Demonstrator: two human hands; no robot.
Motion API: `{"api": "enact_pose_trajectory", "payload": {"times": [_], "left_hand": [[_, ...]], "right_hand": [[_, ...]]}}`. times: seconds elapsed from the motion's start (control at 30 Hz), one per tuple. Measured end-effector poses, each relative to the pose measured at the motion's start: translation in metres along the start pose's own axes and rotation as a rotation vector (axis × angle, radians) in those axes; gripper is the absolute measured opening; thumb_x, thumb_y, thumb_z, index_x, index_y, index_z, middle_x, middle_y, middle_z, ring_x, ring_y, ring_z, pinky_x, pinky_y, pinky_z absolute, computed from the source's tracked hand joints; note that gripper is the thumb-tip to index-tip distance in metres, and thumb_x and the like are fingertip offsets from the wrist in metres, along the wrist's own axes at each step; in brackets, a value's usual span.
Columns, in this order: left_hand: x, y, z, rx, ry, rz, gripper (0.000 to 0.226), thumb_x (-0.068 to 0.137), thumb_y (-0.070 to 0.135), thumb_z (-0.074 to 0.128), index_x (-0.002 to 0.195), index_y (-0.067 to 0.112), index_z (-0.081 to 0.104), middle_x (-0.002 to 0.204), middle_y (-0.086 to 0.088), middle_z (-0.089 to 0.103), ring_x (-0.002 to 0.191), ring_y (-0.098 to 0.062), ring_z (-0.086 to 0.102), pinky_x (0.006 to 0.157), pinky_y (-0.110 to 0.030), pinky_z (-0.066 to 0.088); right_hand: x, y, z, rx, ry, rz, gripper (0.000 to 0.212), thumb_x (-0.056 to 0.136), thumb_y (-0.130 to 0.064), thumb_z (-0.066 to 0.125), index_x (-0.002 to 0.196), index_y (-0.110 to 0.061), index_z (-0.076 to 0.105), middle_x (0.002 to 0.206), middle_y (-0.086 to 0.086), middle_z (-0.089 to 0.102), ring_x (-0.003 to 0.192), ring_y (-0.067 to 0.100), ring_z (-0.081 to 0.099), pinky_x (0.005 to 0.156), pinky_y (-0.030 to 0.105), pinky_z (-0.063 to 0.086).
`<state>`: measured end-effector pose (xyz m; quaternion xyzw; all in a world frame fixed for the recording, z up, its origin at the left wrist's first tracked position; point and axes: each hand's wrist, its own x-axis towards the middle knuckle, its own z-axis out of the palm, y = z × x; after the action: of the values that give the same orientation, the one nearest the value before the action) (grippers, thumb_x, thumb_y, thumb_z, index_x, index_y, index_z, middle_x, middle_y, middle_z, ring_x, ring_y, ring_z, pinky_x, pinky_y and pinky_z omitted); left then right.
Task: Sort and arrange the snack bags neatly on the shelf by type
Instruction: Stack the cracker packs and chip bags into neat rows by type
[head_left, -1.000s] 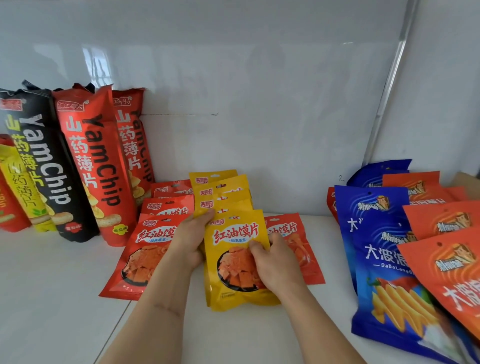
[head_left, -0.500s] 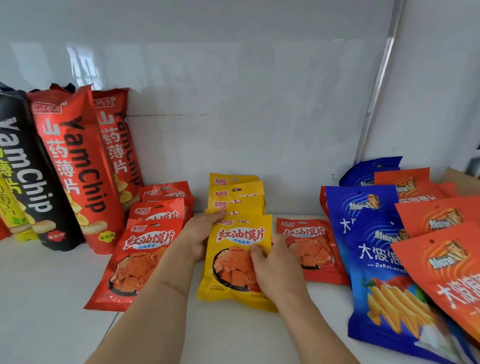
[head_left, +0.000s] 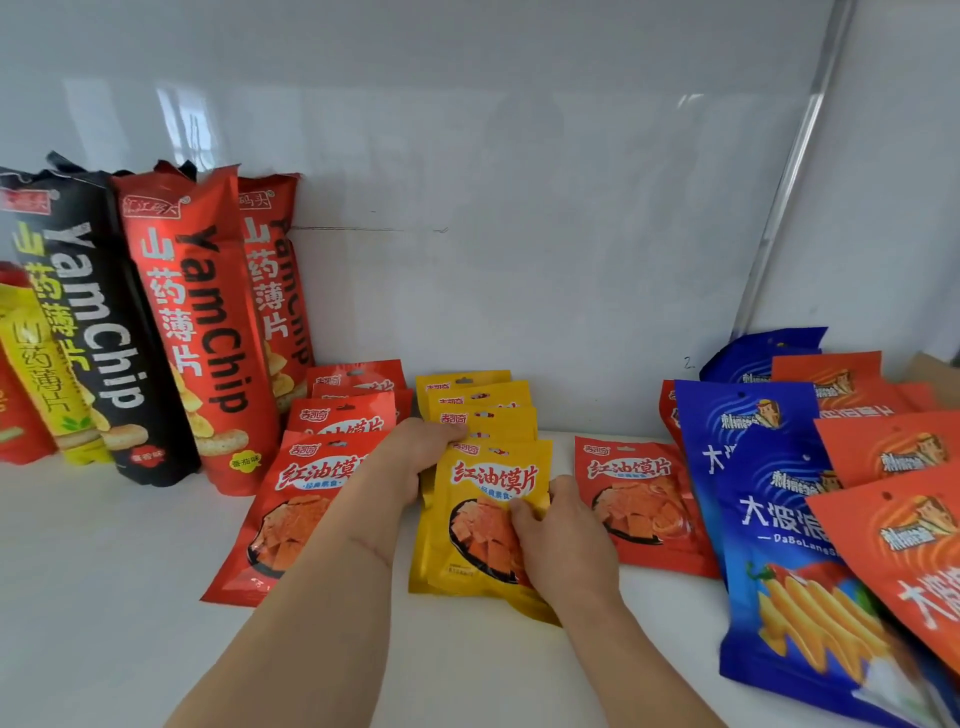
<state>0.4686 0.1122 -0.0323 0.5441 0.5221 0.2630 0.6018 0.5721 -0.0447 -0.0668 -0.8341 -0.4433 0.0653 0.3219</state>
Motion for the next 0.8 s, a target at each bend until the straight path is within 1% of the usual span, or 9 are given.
{"api": "enact_pose_trajectory", "payload": {"times": [0.1,0.17,0.23,0.3,0.4,0.5,0.67,0.73,0.8], "left_hand": [[-0.003,0.002,0.0,-0.031,0.002,-0.006,0.022,0.093,0.026,0.071,0.101,0.006,0.068,0.089,-0.015,0.076,0.074,-0.03,0.072,0.083,-0.046,0.061],[-0.003,0.001,0.003,-0.067,0.011,-0.008,0.019,0.096,0.023,0.068,0.101,0.005,0.068,0.086,-0.015,0.075,0.071,-0.03,0.072,0.078,-0.044,0.061],[0.0,-0.003,0.008,-0.066,0.046,0.008,0.021,0.098,0.021,0.064,0.106,0.003,0.068,0.094,-0.018,0.076,0.084,-0.034,0.074,0.084,-0.049,0.06],[0.003,-0.008,0.013,-0.032,0.093,0.054,0.025,0.099,0.023,0.061,0.114,0.004,0.065,0.102,-0.017,0.075,0.093,-0.036,0.073,0.087,-0.049,0.06],[0.006,-0.014,0.019,0.046,0.161,0.144,0.037,0.098,0.032,0.059,0.126,0.008,0.055,0.114,-0.013,0.069,0.098,-0.034,0.069,0.089,-0.048,0.058],[0.01,-0.018,0.021,0.182,0.215,0.237,0.042,0.1,0.036,0.053,0.131,0.008,0.051,0.123,-0.012,0.065,0.109,-0.034,0.064,0.096,-0.048,0.053],[0.016,-0.018,0.019,0.301,0.224,0.361,0.037,0.104,0.035,0.048,0.129,0.009,0.053,0.123,-0.012,0.066,0.108,-0.033,0.064,0.095,-0.048,0.053],[0.017,-0.016,0.018,0.344,0.237,0.376,0.036,0.105,0.033,0.047,0.129,0.007,0.052,0.122,-0.013,0.066,0.108,-0.034,0.064,0.093,-0.044,0.053],[0.018,-0.014,0.018,0.396,0.237,0.378,0.036,0.105,0.031,0.046,0.129,0.004,0.051,0.123,-0.015,0.065,0.109,-0.035,0.064,0.089,-0.039,0.052]], "right_hand": [[0.002,0.001,0.001,0.022,0.003,0.01,0.033,0.098,-0.048,0.049,0.113,-0.019,0.042,0.096,0.0,0.064,0.092,0.025,0.064,0.062,0.03,0.038],[0.002,0.001,0.002,0.045,0.013,0.021,0.036,0.098,-0.051,0.047,0.113,-0.019,0.043,0.099,0.002,0.067,0.09,0.025,0.063,0.062,0.031,0.038],[0.0,0.0,0.003,0.043,0.025,0.021,0.046,0.097,-0.057,0.044,0.119,-0.017,0.043,0.105,0.003,0.068,0.096,0.026,0.063,0.063,0.032,0.038],[-0.002,-0.002,0.005,0.011,0.026,0.008,0.055,0.094,-0.065,0.042,0.123,-0.018,0.041,0.108,0.0,0.067,0.1,0.024,0.064,0.062,0.032,0.038],[-0.002,-0.005,0.009,-0.024,0.03,0.006,0.055,0.091,-0.069,0.043,0.117,-0.02,0.04,0.104,-0.004,0.067,0.096,0.02,0.065,0.06,0.031,0.041],[0.0,-0.008,0.013,-0.039,0.035,0.022,0.052,0.09,-0.069,0.045,0.112,-0.022,0.038,0.101,-0.006,0.066,0.09,0.017,0.065,0.052,0.028,0.036],[0.007,-0.015,0.016,-0.052,0.037,0.049,0.051,0.09,-0.069,0.046,0.112,-0.024,0.035,0.105,-0.007,0.066,0.093,0.016,0.066,0.046,0.021,0.029],[0.01,-0.017,0.018,-0.058,0.036,0.059,0.052,0.089,-0.069,0.046,0.112,-0.024,0.036,0.105,-0.007,0.066,0.094,0.016,0.067,0.046,0.021,0.028],[0.013,-0.018,0.019,-0.055,0.041,0.066,0.053,0.088,-0.071,0.048,0.112,-0.024,0.037,0.104,-0.007,0.067,0.092,0.016,0.067,0.048,0.022,0.032]]}}
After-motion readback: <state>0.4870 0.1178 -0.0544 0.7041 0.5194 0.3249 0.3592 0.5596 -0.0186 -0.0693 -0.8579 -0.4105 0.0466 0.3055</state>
